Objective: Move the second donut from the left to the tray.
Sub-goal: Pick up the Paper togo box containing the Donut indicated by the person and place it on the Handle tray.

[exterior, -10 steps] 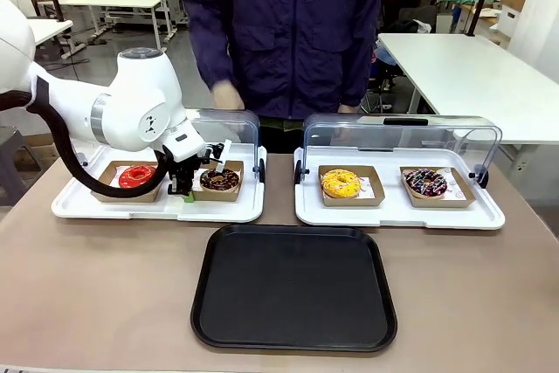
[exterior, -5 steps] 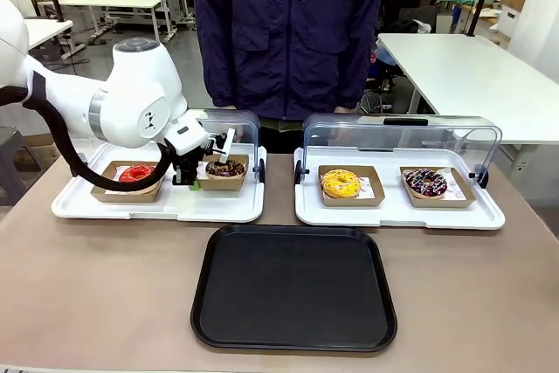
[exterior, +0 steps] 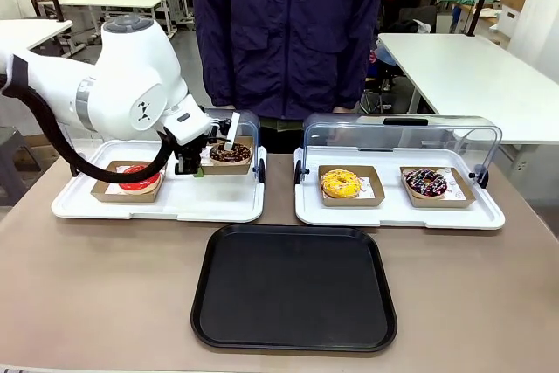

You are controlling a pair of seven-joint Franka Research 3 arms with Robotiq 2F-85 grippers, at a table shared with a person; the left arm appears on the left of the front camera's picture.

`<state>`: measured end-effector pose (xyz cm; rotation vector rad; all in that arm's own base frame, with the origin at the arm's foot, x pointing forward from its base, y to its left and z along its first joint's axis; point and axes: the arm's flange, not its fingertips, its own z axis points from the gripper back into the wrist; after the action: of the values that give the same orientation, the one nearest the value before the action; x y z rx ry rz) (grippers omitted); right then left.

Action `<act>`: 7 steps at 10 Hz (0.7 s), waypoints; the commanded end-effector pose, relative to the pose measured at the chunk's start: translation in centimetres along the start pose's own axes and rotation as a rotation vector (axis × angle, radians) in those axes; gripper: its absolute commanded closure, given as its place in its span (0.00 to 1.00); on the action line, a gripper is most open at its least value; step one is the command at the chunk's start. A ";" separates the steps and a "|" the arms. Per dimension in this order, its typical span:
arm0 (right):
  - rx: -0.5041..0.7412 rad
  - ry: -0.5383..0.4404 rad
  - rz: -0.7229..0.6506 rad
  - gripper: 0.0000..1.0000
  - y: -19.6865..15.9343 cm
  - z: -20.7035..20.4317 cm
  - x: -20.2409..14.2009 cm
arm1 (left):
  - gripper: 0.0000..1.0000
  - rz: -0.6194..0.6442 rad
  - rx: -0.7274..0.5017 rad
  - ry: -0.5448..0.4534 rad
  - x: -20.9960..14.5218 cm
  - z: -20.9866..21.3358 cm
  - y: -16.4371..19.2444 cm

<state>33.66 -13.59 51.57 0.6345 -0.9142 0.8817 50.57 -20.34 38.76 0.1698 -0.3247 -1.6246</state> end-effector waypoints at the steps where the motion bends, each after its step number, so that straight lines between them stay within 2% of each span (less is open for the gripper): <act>1: 0.000 -0.029 0.026 0.00 -0.3 0.0 0.2 | 0.98 0.018 0.003 0.046 0.0 1.5 -1.4; 3: 0.000 -0.029 0.026 0.00 -0.3 0.0 0.2 | 0.98 0.018 -0.026 0.052 0.0 2.0 -2.8; 5: 0.000 -0.029 0.026 0.00 -0.3 0.0 0.2 | 0.98 0.029 -0.037 0.080 0.1 3.8 -5.7; 7: 0.000 -0.029 0.026 0.00 -0.3 0.0 0.2 | 0.98 0.039 -0.044 0.064 0.3 5.8 -9.1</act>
<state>33.67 -13.59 51.57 0.6345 -0.9139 0.8820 42.54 -20.12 40.50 0.1798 -0.2349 -1.6059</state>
